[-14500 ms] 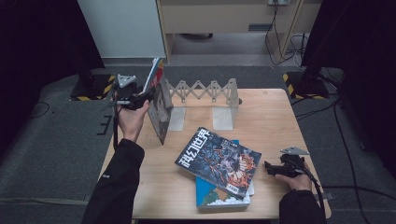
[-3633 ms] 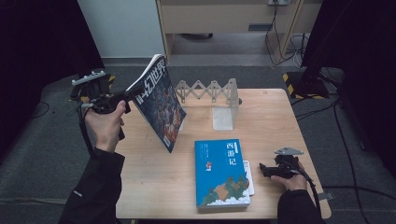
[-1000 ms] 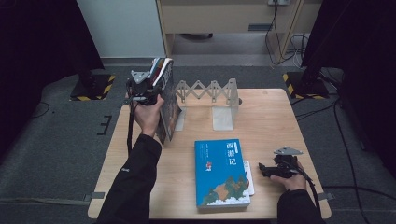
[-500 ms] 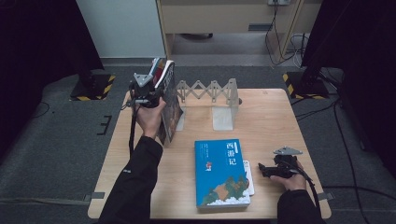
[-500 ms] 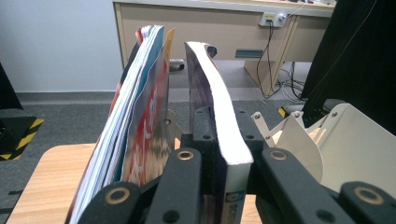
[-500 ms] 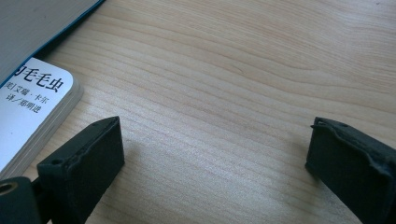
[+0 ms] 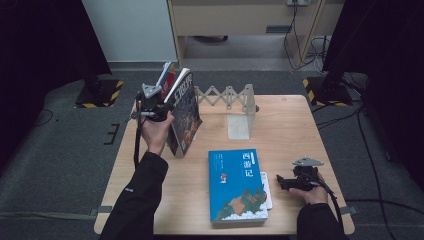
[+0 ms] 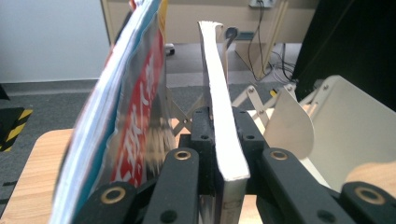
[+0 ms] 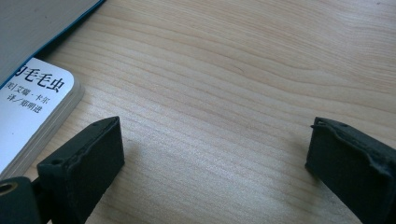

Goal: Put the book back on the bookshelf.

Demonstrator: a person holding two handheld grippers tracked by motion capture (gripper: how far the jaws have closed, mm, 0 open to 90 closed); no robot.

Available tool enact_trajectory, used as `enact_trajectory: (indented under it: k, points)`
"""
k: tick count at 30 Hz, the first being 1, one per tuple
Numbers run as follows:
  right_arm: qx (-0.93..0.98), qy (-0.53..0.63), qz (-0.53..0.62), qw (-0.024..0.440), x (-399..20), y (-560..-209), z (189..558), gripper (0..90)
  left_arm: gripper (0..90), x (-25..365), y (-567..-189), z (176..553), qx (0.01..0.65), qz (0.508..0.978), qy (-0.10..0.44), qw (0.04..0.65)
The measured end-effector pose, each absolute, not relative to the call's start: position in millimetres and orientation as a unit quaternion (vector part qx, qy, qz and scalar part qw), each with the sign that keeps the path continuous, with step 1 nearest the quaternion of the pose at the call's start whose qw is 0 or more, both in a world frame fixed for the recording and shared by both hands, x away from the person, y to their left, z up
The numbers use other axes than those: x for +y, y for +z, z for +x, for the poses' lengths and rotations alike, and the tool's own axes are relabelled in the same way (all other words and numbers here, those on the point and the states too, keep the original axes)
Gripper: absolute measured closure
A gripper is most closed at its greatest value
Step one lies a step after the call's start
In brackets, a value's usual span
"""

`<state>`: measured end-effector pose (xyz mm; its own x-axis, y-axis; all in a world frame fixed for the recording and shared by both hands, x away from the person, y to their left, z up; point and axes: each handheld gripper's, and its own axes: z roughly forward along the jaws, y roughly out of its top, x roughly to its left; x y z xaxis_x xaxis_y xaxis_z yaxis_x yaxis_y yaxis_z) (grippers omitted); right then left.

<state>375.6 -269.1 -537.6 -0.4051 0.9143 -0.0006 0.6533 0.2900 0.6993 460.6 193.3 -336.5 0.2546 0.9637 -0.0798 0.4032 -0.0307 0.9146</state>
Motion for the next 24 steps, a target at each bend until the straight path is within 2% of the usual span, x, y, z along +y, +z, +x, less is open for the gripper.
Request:
enact_trajectory:
  k: [15,24]
  points:
    - [0.777,0.316,0.504,0.205,-269,-538,375,4.2,80.4,204,-338,452,0.533,0.658,0.309,0.433]
    - [0.778,0.316,0.502,0.205,-269,-538,375,4.1,71.1,199,-331,452,0.537,0.671,0.308,0.408]
